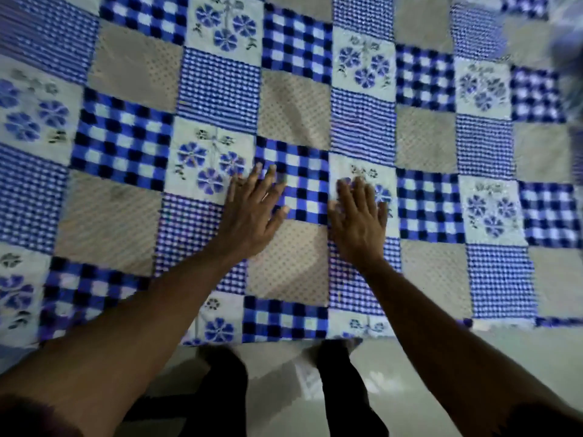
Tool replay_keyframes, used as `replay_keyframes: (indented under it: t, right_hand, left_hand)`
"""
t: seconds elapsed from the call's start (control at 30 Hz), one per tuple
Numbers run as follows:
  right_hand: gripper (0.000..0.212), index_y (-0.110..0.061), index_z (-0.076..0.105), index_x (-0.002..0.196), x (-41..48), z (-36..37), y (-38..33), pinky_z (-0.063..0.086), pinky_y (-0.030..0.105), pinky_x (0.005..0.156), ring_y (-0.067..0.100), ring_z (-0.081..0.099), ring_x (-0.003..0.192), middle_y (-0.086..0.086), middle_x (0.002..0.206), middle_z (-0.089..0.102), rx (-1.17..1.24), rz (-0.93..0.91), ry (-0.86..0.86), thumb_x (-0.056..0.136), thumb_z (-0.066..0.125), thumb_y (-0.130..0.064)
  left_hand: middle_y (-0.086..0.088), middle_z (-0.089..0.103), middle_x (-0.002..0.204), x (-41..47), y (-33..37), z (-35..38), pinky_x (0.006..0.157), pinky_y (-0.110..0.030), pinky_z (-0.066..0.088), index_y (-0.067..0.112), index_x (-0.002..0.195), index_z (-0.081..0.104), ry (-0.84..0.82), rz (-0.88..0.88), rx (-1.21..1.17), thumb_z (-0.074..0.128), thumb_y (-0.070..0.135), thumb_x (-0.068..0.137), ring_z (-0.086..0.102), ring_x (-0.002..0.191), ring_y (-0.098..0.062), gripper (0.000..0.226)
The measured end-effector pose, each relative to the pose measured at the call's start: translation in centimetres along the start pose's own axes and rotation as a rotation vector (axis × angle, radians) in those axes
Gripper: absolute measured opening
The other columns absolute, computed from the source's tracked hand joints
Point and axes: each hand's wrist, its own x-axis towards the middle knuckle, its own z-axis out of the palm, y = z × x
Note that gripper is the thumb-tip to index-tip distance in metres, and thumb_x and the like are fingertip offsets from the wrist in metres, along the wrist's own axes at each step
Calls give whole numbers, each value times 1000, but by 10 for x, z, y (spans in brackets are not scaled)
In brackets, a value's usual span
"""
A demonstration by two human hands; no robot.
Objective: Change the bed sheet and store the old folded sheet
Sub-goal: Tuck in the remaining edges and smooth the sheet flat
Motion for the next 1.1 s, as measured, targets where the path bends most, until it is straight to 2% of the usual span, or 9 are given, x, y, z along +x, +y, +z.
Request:
replay_keyframes:
  t: [0.17,0.27,0.37,0.43,0.5,0.63,0.77,0.9,1.1]
  right_hand:
    - [62,-35,26,157,-103,10,116,15,57,121,23,15,154,0,167,16,41,116,45,101,29,-60]
    - [62,-31,27,157,-155,12,146,19,60,119,26,17,153,4,166,17,101,132,-9,101,29,-57]
    - [62,-32,23,158,-173,5,145,12,58,121,24,9,155,2,168,11,172,67,-72,102,28,-57]
    - [63,-32,18,159,-152,-9,139,5,52,124,21,1,155,-2,168,4,238,-26,-71,103,23,-59]
    - [62,-32,17,159,-111,-26,127,1,47,125,17,-6,155,-4,168,0,308,-134,-48,103,20,-59]
    - [56,-24,32,155,-17,-47,97,10,48,125,18,0,155,-1,168,13,334,-330,50,106,27,-51]
    - [55,-21,30,156,61,-48,63,13,49,124,24,7,155,2,167,17,217,-486,41,107,25,-45]
    - [58,-28,20,159,111,-52,51,7,55,123,23,3,155,-1,168,13,86,-457,-1,105,20,-49]
    - [58,-33,21,158,75,-34,94,5,55,123,22,6,155,-1,168,11,69,-294,-26,105,26,-54]
  left_hand:
    - [-4,19,166,-35,99,39,119,-61,15,22,158,29,-112,-48,116,37,48,101,15,154,-26,63]
    - [-6,21,166,-62,134,41,119,-62,14,21,157,31,-111,-144,120,38,48,101,16,154,-26,62]
    - [-6,31,162,-72,148,37,121,-59,8,18,152,42,-165,-178,114,38,50,100,22,152,-26,61]
    - [-6,42,156,-57,152,31,119,-57,10,18,145,51,-139,-195,83,35,51,100,30,147,-27,58]
    - [-6,43,154,-26,148,24,119,-58,11,19,144,52,-91,-198,72,36,50,100,29,148,-27,56]
    - [-5,29,163,52,122,13,120,-59,10,21,152,40,-35,-201,179,30,53,103,21,152,-28,60]
    - [-4,16,167,126,100,9,119,-65,11,23,158,25,-81,-130,247,26,48,106,9,154,-28,58]
    - [-4,9,168,163,83,14,117,-68,6,25,159,20,-168,-120,227,30,47,105,3,155,-31,60]
    - [-4,8,169,87,88,37,119,-65,6,28,161,11,-190,-98,197,22,61,103,6,155,-30,68]
